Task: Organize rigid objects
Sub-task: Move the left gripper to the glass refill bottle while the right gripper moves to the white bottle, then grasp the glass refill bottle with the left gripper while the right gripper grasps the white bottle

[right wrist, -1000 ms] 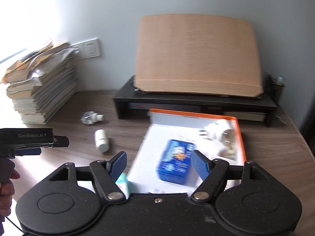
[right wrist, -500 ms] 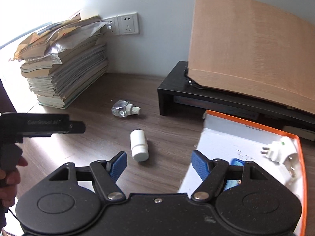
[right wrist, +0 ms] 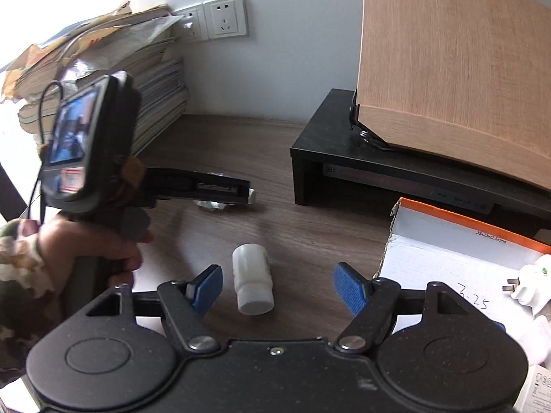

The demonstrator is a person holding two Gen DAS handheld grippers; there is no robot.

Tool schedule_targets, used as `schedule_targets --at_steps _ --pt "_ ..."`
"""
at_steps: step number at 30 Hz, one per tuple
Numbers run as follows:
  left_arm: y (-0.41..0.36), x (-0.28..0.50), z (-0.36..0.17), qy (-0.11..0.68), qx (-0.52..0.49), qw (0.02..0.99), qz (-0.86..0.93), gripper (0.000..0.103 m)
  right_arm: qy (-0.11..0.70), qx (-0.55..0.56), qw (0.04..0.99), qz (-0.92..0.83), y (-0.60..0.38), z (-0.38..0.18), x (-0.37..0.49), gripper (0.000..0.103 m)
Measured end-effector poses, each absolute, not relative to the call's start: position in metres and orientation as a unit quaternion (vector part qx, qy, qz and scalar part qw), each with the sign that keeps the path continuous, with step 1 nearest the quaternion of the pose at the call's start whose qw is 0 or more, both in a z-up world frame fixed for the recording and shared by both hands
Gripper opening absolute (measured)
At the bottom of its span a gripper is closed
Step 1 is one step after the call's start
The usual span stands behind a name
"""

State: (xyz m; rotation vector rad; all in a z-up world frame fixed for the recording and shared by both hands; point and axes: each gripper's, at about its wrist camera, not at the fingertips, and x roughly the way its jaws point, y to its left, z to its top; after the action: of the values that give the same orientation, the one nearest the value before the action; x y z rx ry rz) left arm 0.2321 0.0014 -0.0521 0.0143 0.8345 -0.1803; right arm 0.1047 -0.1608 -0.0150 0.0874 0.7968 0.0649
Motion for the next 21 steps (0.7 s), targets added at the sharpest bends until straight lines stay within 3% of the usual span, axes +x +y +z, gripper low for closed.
schedule_targets --at_steps 9,11,13,21 --pt "-0.003 0.238 -0.064 0.39 0.011 0.916 -0.098 0.089 0.39 0.045 0.919 0.035 -0.156 -0.023 0.127 0.087" --pt "-0.003 0.237 -0.063 0.376 0.023 0.92 -0.102 0.062 0.391 0.046 0.918 0.034 -0.155 -0.025 0.132 0.086" --pt "-0.001 0.237 -0.063 0.37 0.034 0.922 -0.107 0.048 0.394 0.045 0.918 0.035 -0.153 -0.027 0.136 0.084" --pt "0.021 0.228 -0.06 0.366 0.025 0.923 -0.112 0.048 0.406 0.041 0.912 0.044 -0.144 -0.039 0.154 0.068"
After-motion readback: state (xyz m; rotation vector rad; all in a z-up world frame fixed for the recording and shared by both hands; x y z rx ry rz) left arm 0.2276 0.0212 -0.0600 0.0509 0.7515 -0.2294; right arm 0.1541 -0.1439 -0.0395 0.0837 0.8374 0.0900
